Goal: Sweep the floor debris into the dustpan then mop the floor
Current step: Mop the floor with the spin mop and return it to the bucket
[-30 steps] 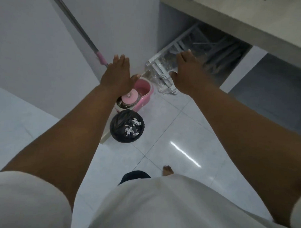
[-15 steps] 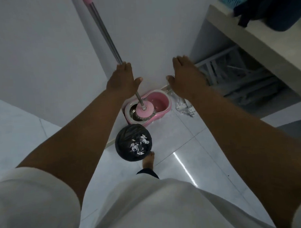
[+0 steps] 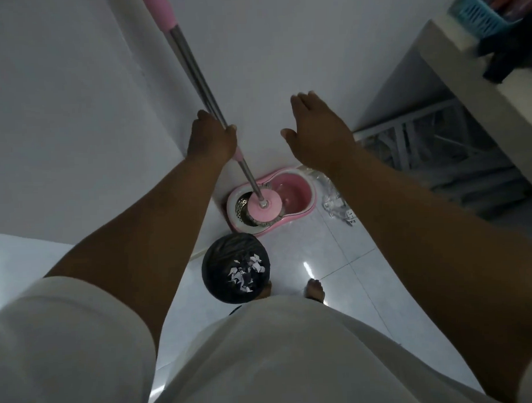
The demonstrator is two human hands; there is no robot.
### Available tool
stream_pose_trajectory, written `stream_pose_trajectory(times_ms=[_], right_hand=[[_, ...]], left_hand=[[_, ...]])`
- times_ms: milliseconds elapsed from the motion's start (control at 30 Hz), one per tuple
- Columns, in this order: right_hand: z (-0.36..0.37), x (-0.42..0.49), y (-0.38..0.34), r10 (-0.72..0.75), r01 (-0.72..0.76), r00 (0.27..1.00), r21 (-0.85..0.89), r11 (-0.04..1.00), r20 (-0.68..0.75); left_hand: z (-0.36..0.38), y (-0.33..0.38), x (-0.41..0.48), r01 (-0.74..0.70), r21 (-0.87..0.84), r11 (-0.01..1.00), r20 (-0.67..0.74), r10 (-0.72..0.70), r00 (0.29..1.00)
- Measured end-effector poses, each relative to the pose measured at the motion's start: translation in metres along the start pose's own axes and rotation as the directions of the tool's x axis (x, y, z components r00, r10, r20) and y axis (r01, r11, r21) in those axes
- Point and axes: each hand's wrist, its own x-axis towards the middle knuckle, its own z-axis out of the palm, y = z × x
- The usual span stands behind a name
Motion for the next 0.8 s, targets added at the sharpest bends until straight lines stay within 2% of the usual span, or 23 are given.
stream_pose_trajectory(times_ms=[200,267,400,467,533,633,800], right_hand=[[0.009,0.035,0.002,-0.121,0.12,0.992,0.019,0.993,0.041],[0.01,0.044,0.0,-0.154,0.153,0.987,0.035,0.988,0.036],[0.003,0.057,-0.007,-0.19,0.191,0.982,0.122,0.974,-0.024],[-0.002,0.061,-0.011,-0.205,0.214,0.976,0.183,0.959,-0.067],[-0.007,0.064,-0.014,-0.184,0.204,0.978,0.27,0.941,-0.097],[-0.009,0.067,-0.016,-0.12,0.173,0.98,0.377,0.91,-0.161],[-0.007,0.065,-0.011,-0.033,0.088,0.992,0.464,0.882,-0.125]], left_hand=[[0.001,0.007,0.02,0.012,-0.215,0.977,-0.109,-0.036,0.993],[0.003,0.009,0.02,-0.015,-0.21,0.977,-0.117,-0.01,0.993],[0.013,0.017,0.02,-0.105,-0.097,0.99,-0.07,0.098,0.993],[0.02,0.023,0.016,-0.141,-0.12,0.983,-0.029,0.138,0.99],[0.025,0.028,0.012,-0.154,-0.18,0.971,0.03,0.162,0.986],[0.033,0.036,0.01,-0.185,-0.168,0.968,0.12,0.207,0.971],[0.041,0.04,0.009,-0.175,-0.217,0.96,0.158,0.211,0.964]])
